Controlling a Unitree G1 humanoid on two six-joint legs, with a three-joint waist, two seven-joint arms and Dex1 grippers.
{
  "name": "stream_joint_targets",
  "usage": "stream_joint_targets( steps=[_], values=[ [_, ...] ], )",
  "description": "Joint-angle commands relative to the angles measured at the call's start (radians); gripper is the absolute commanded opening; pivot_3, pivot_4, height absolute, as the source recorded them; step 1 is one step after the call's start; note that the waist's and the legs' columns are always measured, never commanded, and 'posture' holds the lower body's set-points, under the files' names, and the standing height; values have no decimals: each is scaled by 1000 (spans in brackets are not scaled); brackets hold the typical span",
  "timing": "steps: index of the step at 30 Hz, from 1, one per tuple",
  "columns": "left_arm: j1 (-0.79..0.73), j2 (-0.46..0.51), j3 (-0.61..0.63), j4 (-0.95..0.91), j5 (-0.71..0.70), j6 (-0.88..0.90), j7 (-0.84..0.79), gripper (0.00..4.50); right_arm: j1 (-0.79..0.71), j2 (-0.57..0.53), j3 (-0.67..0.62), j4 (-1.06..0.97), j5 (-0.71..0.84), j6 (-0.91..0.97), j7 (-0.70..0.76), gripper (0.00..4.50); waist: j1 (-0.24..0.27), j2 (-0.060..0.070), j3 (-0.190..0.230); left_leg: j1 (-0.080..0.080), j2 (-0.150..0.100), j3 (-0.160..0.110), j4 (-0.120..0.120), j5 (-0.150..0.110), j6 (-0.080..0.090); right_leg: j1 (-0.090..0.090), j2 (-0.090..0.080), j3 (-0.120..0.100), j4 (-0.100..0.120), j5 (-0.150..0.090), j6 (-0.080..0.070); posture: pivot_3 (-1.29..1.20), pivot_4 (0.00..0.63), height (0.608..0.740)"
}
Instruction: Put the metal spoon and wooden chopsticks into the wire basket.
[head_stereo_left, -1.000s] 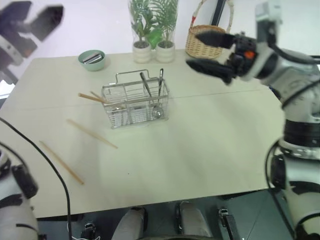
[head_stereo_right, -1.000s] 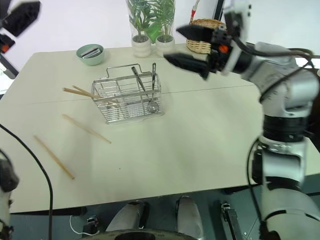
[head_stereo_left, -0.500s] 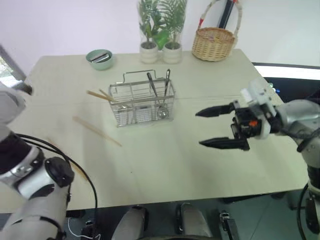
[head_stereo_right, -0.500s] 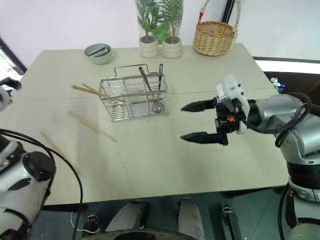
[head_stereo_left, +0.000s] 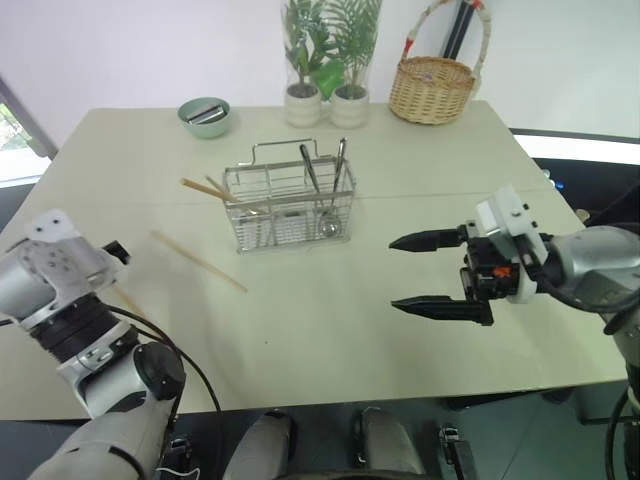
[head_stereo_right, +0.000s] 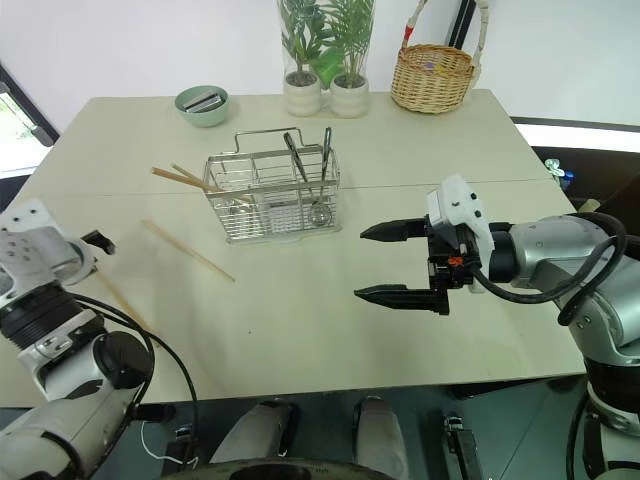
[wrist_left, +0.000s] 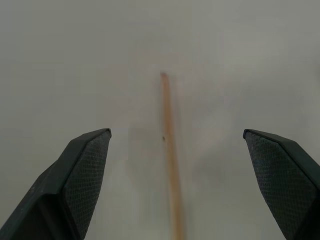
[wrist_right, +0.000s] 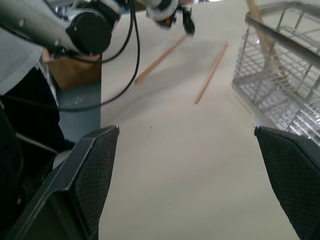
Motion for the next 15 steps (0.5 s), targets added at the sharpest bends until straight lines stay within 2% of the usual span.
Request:
stream_joint_targets(
  steps=[1, 7, 10, 15],
  values=[
    [-31, -1, -9, 70, 46, -80, -3, 4500, 15, -4, -39, -51, 46, 7, -31, 4451, 0, 0, 0, 0, 0, 0, 0, 0, 0, 0, 0, 0, 0, 0, 0, 0, 150, 710],
    [-45, -2, 13, 224, 82, -184, 10, 4500, 46, -21, -64, -76, 74, 15, -67, 4451, 1, 1, -1, 0, 0, 0, 0, 0, 0, 1, -1, 0, 0, 0, 0, 0, 150, 710],
    [-44, -1, 40, 289, 83, -232, 23, 3584, 51, -21, -64, -77, 77, 12, -85, 4500, 0, 3, -2, 3, 0, 0, 0, 0, 0, 3, -1, -1, 0, -1, 1, 0, 150, 710],
    [-55, -7, 62, 310, 77, -266, 40, 961, 42, -19, -70, -67, 96, 18, -105, 4500, -7, 5, -2, 10, 1, 2, -3, -2, -2, 7, -2, 0, 0, -5, 8, 0, 150, 710]
  ],
)
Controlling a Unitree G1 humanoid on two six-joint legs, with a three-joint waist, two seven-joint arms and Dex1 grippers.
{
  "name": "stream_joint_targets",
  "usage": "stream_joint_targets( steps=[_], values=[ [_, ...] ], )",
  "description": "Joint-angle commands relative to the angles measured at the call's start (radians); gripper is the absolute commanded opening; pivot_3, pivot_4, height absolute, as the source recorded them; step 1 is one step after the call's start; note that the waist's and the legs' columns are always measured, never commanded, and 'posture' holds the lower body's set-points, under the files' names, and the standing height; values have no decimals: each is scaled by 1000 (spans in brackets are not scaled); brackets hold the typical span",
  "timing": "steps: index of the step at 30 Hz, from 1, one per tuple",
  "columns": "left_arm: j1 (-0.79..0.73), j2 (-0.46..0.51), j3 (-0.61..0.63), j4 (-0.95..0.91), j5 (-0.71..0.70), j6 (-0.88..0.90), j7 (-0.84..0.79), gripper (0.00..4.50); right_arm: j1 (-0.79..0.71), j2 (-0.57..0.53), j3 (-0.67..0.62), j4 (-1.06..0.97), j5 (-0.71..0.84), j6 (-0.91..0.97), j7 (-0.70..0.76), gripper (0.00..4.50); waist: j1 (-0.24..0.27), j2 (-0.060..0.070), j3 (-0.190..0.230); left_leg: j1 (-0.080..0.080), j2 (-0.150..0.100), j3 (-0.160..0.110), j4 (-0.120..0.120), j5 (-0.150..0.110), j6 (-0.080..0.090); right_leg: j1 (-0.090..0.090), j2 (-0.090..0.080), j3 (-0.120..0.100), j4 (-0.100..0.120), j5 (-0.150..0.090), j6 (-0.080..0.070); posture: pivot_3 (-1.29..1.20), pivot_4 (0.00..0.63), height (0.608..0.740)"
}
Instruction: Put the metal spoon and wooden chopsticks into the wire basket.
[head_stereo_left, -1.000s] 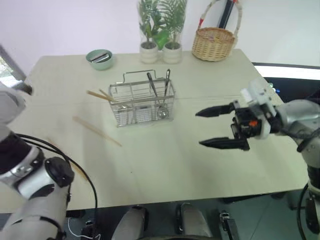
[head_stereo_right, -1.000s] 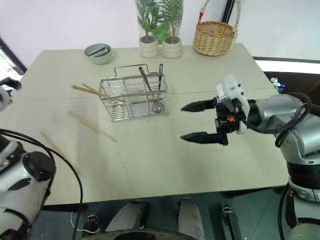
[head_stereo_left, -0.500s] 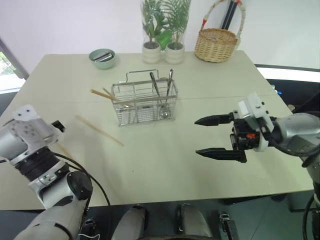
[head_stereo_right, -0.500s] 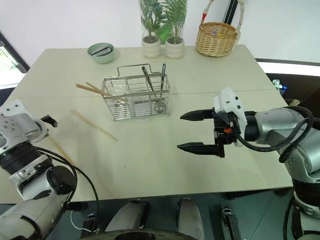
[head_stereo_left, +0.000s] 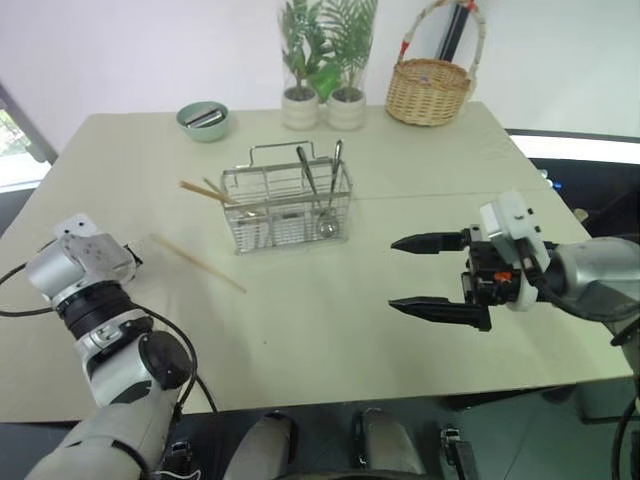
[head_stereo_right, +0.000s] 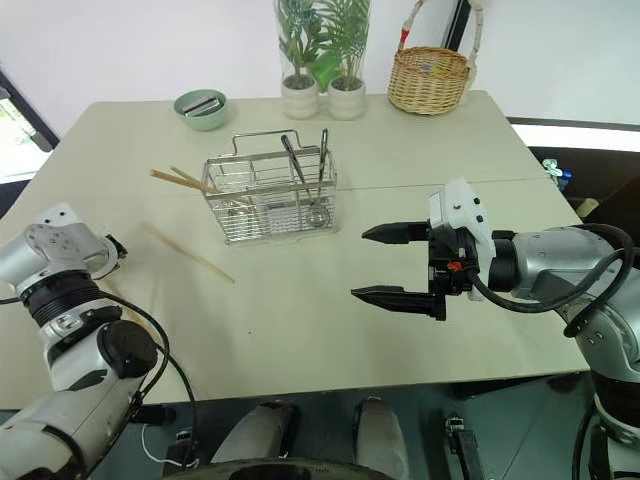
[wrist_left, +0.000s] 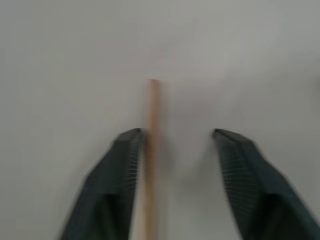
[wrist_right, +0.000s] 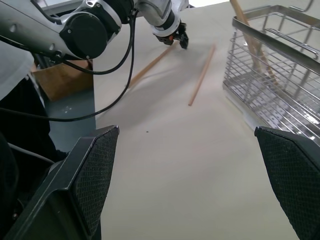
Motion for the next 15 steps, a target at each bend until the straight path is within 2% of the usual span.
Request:
stream_joint_targets(
  steps=[1, 2, 11, 15],
  values=[
    [13, 0, 48, 26, 11, -10, 31, 426, -18, -10, -33, -13, 32, -3, -13, 4500, 0, 0, 0, 0, 0, 0, 0, 0, 0, 0, 0, 0, 0, 0, 0, 0, 150, 710],
    [11, -3, 52, 25, 10, -12, 35, 42, -20, -12, -32, -10, 32, -5, -13, 4500, 1, 0, 0, 0, 0, 0, 0, 0, 0, 0, 0, 0, 0, 0, 0, 0, 150, 710],
    [-10, -18, 104, -10, -8, 7, 42, 42, -55, -13, -19, 30, 35, -2, -21, 4500, 3, 0, 0, -1, 0, 0, 0, 0, 2, 0, 0, 0, 0, 0, -1, 0, 150, 710],
    [-79, 54, 90, -17, -59, -87, -24, 42, -60, -14, -14, 42, 29, -4, -18, 4500, 4, -2, 1, -1, 0, 0, 0, 0, 2, -1, 0, 0, 0, 0, 0, 0, 150, 710]
  ],
)
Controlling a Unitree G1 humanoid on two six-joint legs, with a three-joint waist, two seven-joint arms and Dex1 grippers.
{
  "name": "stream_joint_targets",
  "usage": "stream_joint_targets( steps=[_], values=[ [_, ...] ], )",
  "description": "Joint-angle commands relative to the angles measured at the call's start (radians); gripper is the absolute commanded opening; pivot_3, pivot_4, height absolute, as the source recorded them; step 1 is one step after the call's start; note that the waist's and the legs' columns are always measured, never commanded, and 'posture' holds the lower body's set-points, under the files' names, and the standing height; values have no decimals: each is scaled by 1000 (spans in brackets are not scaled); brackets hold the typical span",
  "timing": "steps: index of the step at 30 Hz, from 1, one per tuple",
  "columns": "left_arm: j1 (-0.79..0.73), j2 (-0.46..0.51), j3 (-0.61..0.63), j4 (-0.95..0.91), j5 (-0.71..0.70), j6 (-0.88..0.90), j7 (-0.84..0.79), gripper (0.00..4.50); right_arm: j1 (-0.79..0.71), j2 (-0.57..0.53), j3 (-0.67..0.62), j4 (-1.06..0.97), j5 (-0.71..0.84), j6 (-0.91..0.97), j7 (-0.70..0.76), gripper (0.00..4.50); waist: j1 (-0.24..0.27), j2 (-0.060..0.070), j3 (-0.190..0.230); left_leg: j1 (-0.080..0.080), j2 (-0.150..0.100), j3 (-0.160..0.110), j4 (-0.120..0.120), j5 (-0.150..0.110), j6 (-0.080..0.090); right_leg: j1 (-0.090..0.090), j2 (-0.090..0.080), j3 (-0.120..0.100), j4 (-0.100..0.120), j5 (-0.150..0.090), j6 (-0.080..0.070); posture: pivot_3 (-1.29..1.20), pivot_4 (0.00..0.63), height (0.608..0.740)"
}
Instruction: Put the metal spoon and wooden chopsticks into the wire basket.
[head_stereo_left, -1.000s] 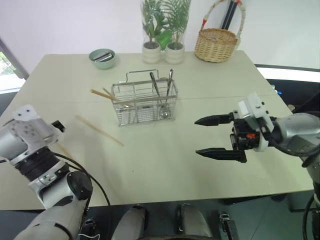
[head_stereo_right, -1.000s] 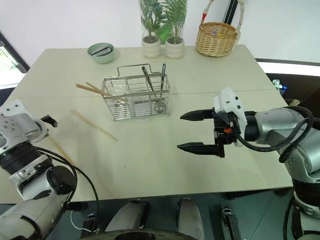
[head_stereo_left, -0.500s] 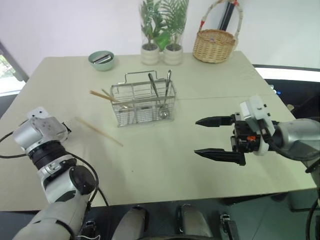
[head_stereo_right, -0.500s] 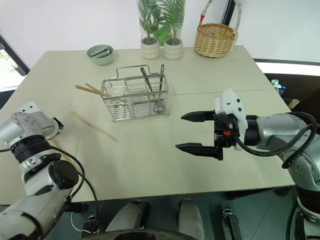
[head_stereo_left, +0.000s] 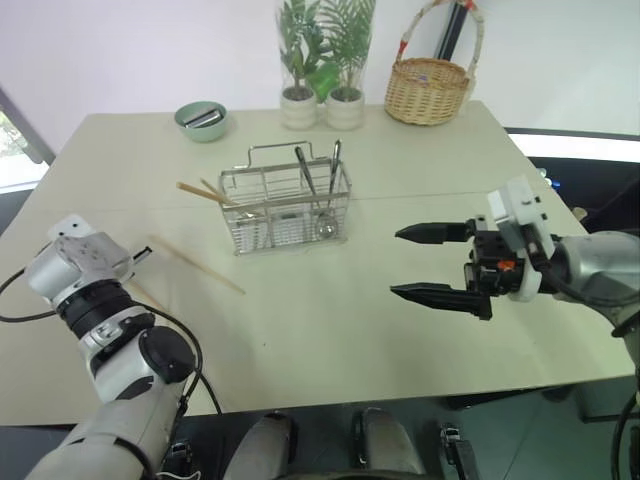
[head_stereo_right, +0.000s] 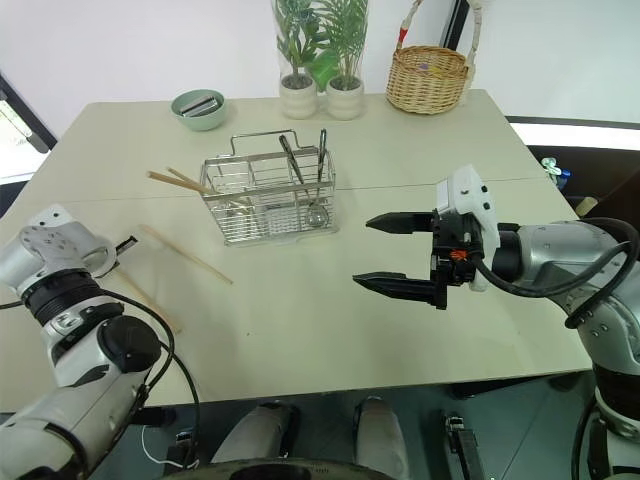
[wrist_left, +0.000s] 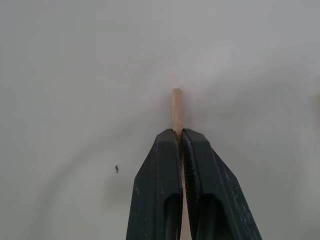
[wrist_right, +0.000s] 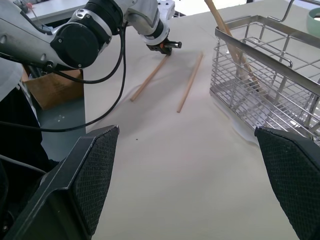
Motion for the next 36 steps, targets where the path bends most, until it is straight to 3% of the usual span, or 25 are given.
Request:
stream_joint_targets(
  steps=[1, 8, 14, 19, 22, 36],
  values=[
    [-76, 88, -8, 1, -51, -106, -71, 42, -22, -14, -12, 3, 8, -5, 1, 4500, 1, -4, 3, 0, 0, 0, 0, 0, 0, 0, 0, 0, 0, 0, 0, 0, 150, 710],
    [-274, 311, -92, 128, -202, -432, -411, 42, -13, -30, -9, 17, -14, -15, 23, 4500, 3, -9, 4, -13, -1, -2, 7, 2, -4, -8, -1, -2, 0, 2, -3, 0, 150, 710],
    [-474, 418, -171, 231, -328, -607, -689, 42, -9, -22, -5, 26, -36, -31, 25, 4500, 2, -9, 4, -14, -2, -3, 8, -2, 3, -8, -1, -3, -3, 2, -2, 0, 150, 710],
    [-547, 373, -277, 275, -346, -713, -794, 42, -11, 4, -20, 12, -36, -45, -8, 4500, 1, -6, 4, -14, -2, -3, 8, -2, 3, -6, -1, -3, -4, 2, -2, 0, 150, 710],
    [-555, 291, -361, 274, -354, -754, -863, 42, -41, 36, -48, 16, 1, -34, -73, 4500, 3, -6, 4, -13, -2, -4, 9, -2, 3, -5, -1, -3, -3, 3, -2, 0, 150, 710],
    [-471, 96, -586, 300, -304, -881, -971, 42, -116, 111, -105, 2, 120, -5, -308, 4500, -3, -4, 4, -15, -2, -3, 8, -2, 4, -7, 0, -2, -7, 4, -2, 0, 150, 710]
  ],
)
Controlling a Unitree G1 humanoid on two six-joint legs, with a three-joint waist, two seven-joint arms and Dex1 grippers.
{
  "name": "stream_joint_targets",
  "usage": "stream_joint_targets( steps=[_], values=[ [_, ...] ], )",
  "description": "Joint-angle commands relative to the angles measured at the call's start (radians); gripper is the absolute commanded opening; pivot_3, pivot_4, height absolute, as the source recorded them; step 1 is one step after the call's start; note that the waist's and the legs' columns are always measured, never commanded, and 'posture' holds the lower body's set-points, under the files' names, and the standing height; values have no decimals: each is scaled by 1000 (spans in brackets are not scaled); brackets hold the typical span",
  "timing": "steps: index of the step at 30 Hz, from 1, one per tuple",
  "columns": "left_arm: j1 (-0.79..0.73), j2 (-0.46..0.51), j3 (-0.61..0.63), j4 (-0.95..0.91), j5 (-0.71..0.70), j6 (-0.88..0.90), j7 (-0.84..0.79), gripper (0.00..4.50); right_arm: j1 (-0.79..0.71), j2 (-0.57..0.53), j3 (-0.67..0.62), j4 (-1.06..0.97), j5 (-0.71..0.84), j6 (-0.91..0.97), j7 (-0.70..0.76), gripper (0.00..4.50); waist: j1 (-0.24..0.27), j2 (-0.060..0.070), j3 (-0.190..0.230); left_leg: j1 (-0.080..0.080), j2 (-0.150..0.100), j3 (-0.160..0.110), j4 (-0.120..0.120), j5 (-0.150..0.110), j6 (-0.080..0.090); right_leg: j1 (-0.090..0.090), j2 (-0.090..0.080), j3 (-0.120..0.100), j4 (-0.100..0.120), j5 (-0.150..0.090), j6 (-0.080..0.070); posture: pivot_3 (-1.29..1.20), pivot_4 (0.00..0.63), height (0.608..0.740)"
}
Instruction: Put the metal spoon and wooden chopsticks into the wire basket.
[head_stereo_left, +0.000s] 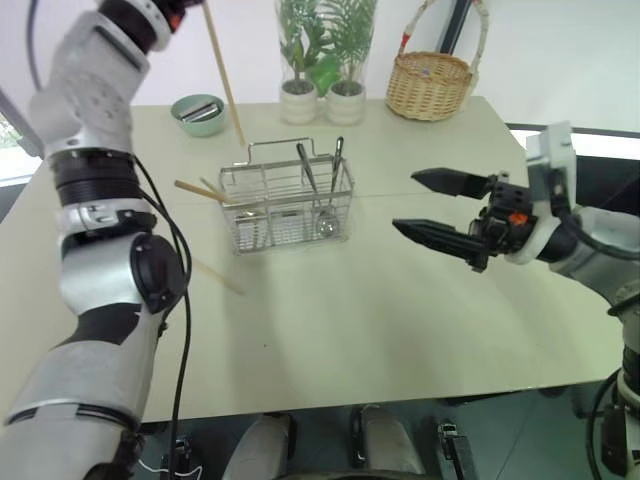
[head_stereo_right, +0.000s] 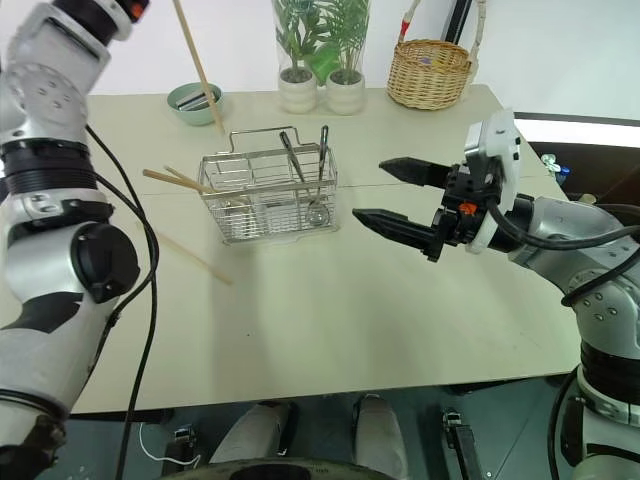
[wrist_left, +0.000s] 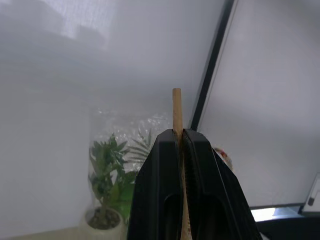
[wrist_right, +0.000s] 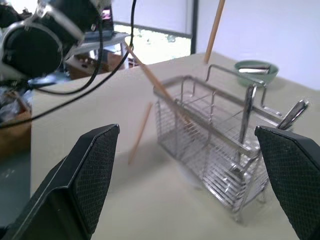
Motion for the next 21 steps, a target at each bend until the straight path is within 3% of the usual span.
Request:
stream_joint_targets(
  steps=[1, 13, 16, 21],
  values=[
    [23, -8, -44, -49, 15, -25, -30, 42, -21, 8, -29, -31, 32, -5, -36, 4500, 4, 0, 0, 0, 0, 0, 0, 0, 0, 0, 0, 0, 0, 0, 0, 0, 150, 710],
    [206, -36, -118, -261, 7, 56, -34, 42, -28, 14, -11, -7, 24, -15, -59, 4500, 4, 2, -1, 0, 0, 0, 1, -1, 1, 1, 0, 0, -1, 1, 0, 0, 150, 710],
    [259, -58, -106, -332, -32, 92, -26, 979, -41, 14, -7, 10, 21, -16, -56, 4500, 4, 2, 0, 0, 0, 0, 1, 0, 1, 1, 1, 0, -1, 1, 0, 0, 150, 710],
    [292, -65, -66, -441, -113, 204, 13, 3474, -46, 12, 0, 23, 13, -18, -40, 4500, 4, 2, 0, -1, 0, -1, 1, 0, 1, 1, 1, 0, -1, 2, -1, 0, 150, 710]
  ],
)
